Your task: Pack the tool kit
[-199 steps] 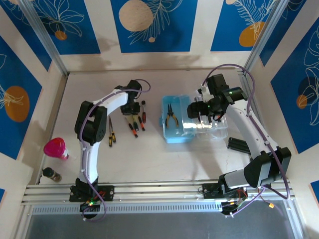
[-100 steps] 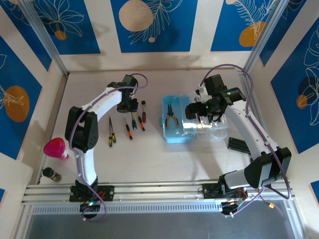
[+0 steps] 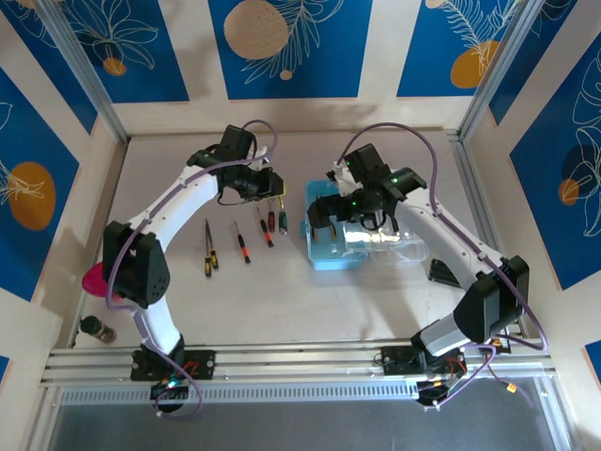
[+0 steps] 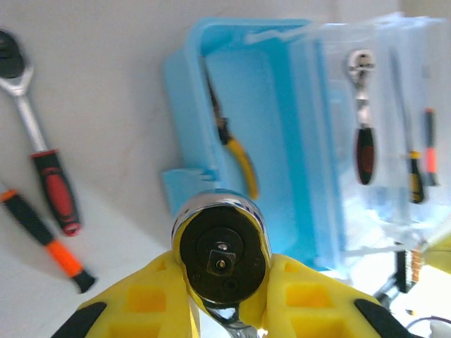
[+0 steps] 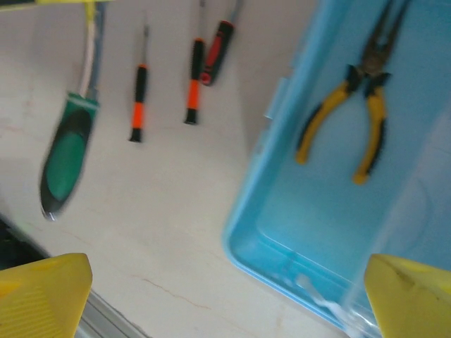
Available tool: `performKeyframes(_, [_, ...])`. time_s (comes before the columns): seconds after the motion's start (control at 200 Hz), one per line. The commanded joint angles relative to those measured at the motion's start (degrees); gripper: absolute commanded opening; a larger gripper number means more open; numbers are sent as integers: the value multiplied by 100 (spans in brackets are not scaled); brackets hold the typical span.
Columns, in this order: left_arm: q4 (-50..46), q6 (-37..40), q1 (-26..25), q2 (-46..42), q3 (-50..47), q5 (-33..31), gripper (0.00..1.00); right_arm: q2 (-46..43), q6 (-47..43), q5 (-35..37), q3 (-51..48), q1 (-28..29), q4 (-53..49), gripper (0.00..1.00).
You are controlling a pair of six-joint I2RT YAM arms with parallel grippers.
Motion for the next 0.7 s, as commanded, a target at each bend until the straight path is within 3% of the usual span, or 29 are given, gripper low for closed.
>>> performKeyframes(0.0, [345, -291, -138, -311, 75, 553, 0, 95, 495, -569, 145, 159, 705, 99])
performKeyframes(0.11, [615, -465, -260, -417, -7, 723, 0, 264, 756, -728, 225, 267, 971, 98])
performKeyframes(0.315, [808, -580, -361, -452, -7, 792, 0, 535, 1083, -854, 303, 399, 1193, 83])
performKeyframes(0.695, [863, -572, -377, -519, -55, 789, 0, 385, 1289, -761, 138, 483, 1382, 29])
